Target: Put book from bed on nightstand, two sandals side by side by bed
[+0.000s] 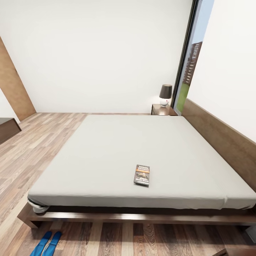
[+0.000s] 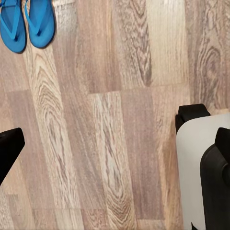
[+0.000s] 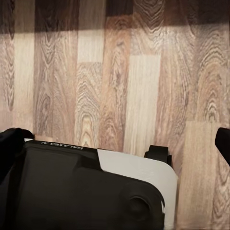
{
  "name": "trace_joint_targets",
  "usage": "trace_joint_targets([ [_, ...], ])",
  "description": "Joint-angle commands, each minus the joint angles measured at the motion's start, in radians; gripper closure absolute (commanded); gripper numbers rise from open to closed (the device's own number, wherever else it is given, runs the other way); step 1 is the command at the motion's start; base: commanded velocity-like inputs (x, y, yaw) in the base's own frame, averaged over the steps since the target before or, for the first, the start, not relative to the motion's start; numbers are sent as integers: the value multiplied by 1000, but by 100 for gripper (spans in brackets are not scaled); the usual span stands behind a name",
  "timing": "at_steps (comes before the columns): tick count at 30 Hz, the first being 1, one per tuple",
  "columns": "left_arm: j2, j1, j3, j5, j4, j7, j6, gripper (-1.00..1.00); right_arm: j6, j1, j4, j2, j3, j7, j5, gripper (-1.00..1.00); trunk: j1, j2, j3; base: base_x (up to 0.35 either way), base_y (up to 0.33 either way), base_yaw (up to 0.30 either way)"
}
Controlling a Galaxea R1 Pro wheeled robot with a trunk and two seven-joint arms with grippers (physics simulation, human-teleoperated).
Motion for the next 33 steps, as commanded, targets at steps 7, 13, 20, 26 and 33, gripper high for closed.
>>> trace_joint_targets([
  [7, 0, -1, -9, 10, 1, -1, -4, -100, -84, 0, 130, -3, -5, -1, 4, -100, 0, -1, -1, 0, 0, 0],
  [13, 0, -1, -9, 10, 1, -1, -4, -100, -120, 0, 205, -3, -6, -29, 4, -100, 0, -1, -1, 0, 0, 0],
  [20, 0, -1, -9, 10, 1, -1, -7, -100, -133, 0, 240, -2, -7, -56, 6, -100, 0, -1, -1, 0, 0, 0],
  [26, 2, -1, -7, 12, 2, -1, -16, -100, -137, 0, 251, -2, -7, -64, 6, -100, 0, -1, -1, 0, 0, 0],
  [33, 37, 10, 4, 26, 12, 9, -21, -100, -143, 0, 268, -2, -7, -68, 7, -100, 0, -1, -1, 0, 0, 0],
])
